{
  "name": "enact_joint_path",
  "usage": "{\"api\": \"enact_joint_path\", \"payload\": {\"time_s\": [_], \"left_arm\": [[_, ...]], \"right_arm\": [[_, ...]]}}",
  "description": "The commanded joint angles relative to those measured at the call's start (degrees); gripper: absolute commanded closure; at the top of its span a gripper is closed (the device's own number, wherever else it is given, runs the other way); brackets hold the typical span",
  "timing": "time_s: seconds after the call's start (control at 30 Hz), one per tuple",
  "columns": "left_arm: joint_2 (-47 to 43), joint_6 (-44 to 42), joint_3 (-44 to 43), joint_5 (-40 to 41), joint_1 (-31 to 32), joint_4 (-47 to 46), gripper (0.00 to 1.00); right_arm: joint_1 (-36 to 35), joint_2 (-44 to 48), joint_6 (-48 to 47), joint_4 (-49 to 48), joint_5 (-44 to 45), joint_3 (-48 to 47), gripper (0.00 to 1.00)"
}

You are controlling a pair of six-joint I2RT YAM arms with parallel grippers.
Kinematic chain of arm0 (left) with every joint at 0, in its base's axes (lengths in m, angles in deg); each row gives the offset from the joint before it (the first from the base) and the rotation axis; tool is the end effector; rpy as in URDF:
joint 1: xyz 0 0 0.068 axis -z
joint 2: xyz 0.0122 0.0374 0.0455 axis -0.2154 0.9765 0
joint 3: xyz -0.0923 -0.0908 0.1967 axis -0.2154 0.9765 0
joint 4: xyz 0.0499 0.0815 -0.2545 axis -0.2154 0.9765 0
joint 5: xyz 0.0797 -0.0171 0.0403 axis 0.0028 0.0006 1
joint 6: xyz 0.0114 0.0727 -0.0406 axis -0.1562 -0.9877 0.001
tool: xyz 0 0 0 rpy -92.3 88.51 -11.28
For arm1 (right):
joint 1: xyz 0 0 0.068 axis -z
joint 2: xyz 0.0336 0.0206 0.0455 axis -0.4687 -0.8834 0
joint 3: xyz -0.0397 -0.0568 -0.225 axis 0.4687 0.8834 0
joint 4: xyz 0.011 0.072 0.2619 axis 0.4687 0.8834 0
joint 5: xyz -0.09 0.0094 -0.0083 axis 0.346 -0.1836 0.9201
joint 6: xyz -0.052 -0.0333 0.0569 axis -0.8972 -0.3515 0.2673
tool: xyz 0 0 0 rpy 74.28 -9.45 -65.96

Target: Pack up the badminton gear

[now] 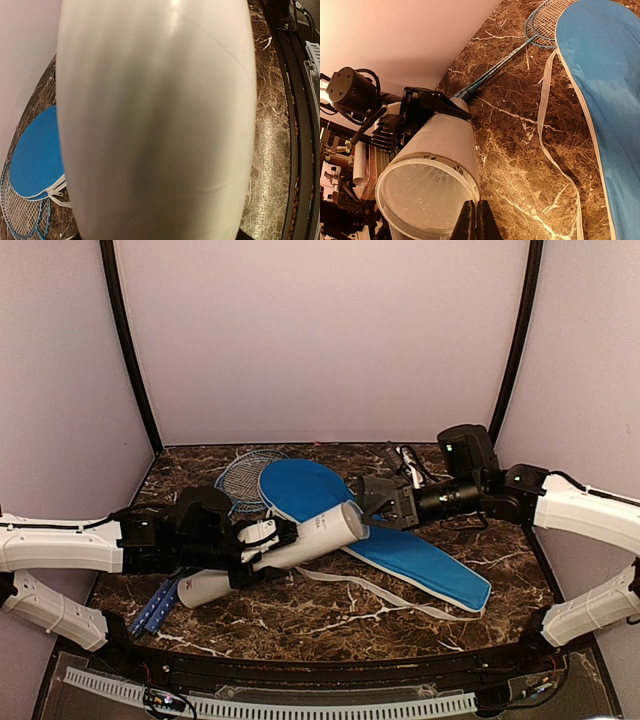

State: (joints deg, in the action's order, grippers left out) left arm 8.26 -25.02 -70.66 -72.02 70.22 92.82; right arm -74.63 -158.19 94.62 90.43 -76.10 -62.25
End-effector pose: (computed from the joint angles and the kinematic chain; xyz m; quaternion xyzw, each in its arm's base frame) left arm 0.1685 -0.2755 0.1897 0.5760 0.6497 -0.1714 0.4655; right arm 0.1987 0.2630 0.2544 -0.2346 0.8122 0.4767 0.2410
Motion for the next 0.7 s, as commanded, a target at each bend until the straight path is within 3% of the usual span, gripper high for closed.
{"api": "enact_joint_path", "payload": {"time_s": [0.0,0.67], "left_arm": [[-0.03,-0.62,0.16,-0.86,0.35,-1.46,0.41],[1.48,1.04,-0.7,0.0,0.38,-1.58,0.39]], "right_arm": [[-0.78,-0.77,-0.79,-1.49,-0.21,-1.72,1.0],[-2.99,-2.68,-2.75,1.31,5.75,-3.07,1.0]]}}
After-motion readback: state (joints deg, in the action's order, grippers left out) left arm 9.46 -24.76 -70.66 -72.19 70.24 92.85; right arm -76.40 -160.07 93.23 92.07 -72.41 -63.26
